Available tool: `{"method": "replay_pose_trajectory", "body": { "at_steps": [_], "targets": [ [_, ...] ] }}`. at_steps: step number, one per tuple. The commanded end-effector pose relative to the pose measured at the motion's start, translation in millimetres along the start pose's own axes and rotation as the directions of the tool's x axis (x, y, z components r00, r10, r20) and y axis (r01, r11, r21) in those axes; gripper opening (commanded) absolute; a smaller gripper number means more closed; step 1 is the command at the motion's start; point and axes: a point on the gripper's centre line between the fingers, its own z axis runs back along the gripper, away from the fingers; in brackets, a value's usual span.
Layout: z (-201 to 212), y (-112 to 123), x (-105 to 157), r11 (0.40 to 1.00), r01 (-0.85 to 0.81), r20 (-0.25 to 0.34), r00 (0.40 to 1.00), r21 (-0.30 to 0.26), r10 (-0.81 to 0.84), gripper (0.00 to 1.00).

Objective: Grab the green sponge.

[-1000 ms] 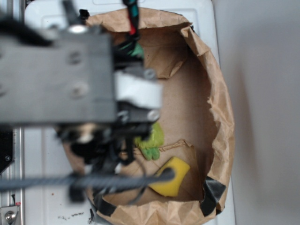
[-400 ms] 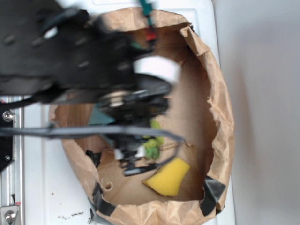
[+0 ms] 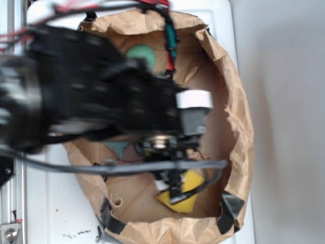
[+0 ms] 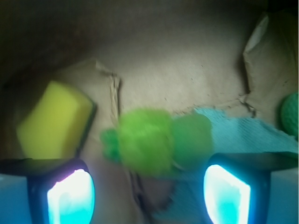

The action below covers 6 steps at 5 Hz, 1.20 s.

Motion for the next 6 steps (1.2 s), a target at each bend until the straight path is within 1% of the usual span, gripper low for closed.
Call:
{"method": "replay_pose_trajectory", "body": {
  "at_steps": [1,2,4,5,6],
  "targets": [
    [1,-32,24,0.999,-0.034,-0.002,0.999,-0.024,0.034,1.00],
    [-3,-47,12,0.998,-0.035,-0.027,0.999,-0.051,0.033,1.00],
    [-5,-75,0,0.995,-0.035,-0.079,0.996,-0.095,0.028,1.00],
    [-2,-83,-3,0.991,0.013,-0.045,0.999,-0.132,-0.019,1.00],
    [-5,-88,0,0.982,0.021,-0.048,0.998,-0.185,-0.031,1.00]
  ]
}}
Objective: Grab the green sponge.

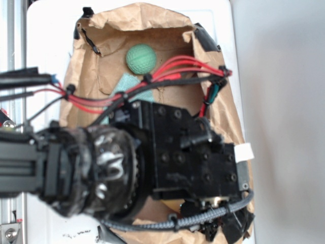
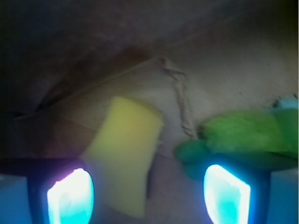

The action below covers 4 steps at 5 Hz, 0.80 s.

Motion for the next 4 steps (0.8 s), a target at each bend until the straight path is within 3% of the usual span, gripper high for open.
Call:
{"method": "replay_pose_trajectory", "body": {
  "at_steps": [1,3,4],
  "targets": [
    [5,-28,6,0.992,0.077,0.051,0.996,-0.098,-0.072,1.00],
    [-25,-28,4,0.996,0.088,-0.010,0.996,0.004,-0.088,1.00],
    [-34,-26,4,0.996,0.090,-0.041,0.995,0.030,-0.088,0.44]
  ]
}}
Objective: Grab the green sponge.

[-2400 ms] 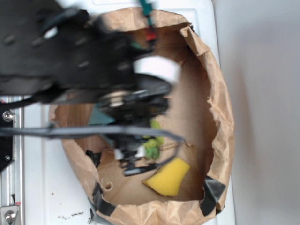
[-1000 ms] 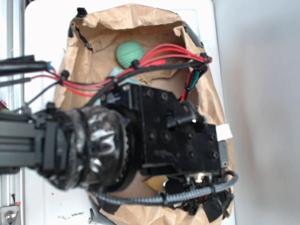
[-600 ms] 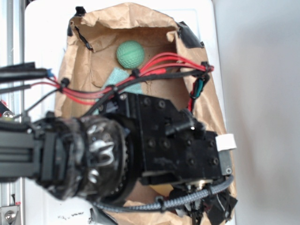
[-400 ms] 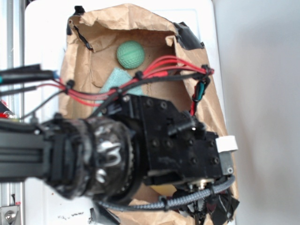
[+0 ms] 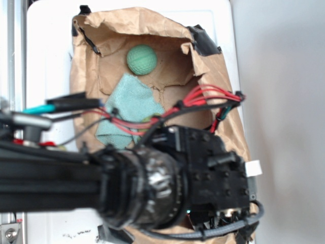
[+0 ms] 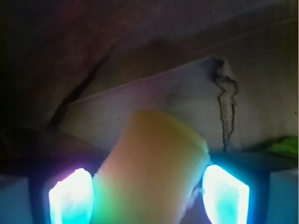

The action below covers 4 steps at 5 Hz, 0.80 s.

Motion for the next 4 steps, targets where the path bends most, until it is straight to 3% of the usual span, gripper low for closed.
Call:
{"method": "replay_pose_trajectory", "body": {
  "at_steps": [1,3,4],
  "targets": [
    [4,-19,4,1.000,0.030,-0.008,1.000,0.001,-0.030,0.00],
    [10,-16,2,0.999,0.048,0.005,0.999,-0.003,-0.048,0.00],
    [37,-13,3,0.997,0.063,0.026,0.998,-0.053,-0.062,0.00]
  ]
}}
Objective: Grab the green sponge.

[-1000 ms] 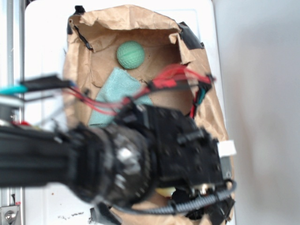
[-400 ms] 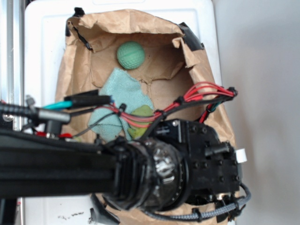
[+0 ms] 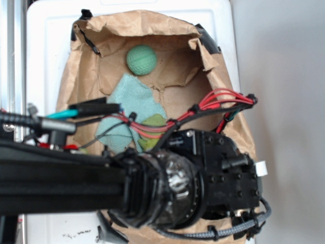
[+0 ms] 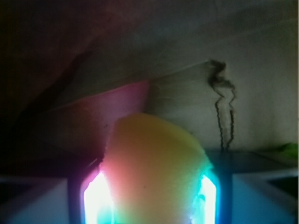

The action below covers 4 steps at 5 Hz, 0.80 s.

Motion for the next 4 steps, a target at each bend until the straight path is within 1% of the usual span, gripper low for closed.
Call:
{"method": "replay_pose_trajectory", "body": {
  "at_steps": [1,2,3,4],
  "targets": [
    [81,2,2,0.992,0.083,0.121,0.990,-0.091,-0.072,0.00],
    [116,31,-2,0.989,0.120,0.144,0.984,-0.090,-0.107,0.00],
    [149,52,-8,0.985,0.144,0.158,0.979,-0.091,-0.129,0.00],
    [176,67,-10,0.989,0.145,0.188,0.973,-0.037,-0.135,0.00]
  ]
}}
